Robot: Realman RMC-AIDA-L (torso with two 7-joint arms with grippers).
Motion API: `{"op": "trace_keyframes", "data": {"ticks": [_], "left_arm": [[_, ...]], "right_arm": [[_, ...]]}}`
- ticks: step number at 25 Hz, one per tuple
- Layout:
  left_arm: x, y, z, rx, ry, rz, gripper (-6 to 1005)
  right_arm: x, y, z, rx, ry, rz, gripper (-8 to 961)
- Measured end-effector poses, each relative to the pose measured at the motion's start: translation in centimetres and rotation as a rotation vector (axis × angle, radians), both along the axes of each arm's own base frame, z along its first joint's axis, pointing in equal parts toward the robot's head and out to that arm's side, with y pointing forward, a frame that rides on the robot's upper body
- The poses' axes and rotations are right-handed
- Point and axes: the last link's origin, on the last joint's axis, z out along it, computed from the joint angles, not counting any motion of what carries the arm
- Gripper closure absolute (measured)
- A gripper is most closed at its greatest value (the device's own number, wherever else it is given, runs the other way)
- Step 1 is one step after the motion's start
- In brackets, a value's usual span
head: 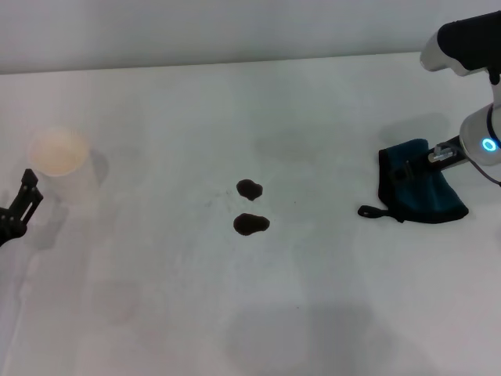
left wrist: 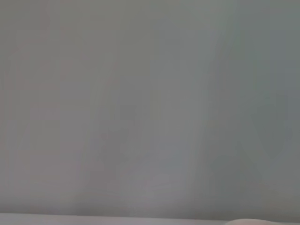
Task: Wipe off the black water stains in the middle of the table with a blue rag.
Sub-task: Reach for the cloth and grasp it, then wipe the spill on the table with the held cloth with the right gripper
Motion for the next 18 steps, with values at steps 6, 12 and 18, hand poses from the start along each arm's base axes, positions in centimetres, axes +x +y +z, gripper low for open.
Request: {"op": "trace_keyframes", "data": {"ticks": [6,12,18], "left_arm": [[0.24,0.32,-0.01,-0.001,0.0,-0.009,115],[0.3,0.53,0.06,0.001,0.001,-0.011,115],[0.5,0.8,0.04,-0.001,0.0,-0.018,114]], "right_arm": [[0.67,0.33,0.24,0.027,0.003,-0.012,417],[0.71,0.37,0.37,0.026,0.0,-0.007,669],[0.14,0.62,0.08,0.009,0.0,0.033,849]]}}
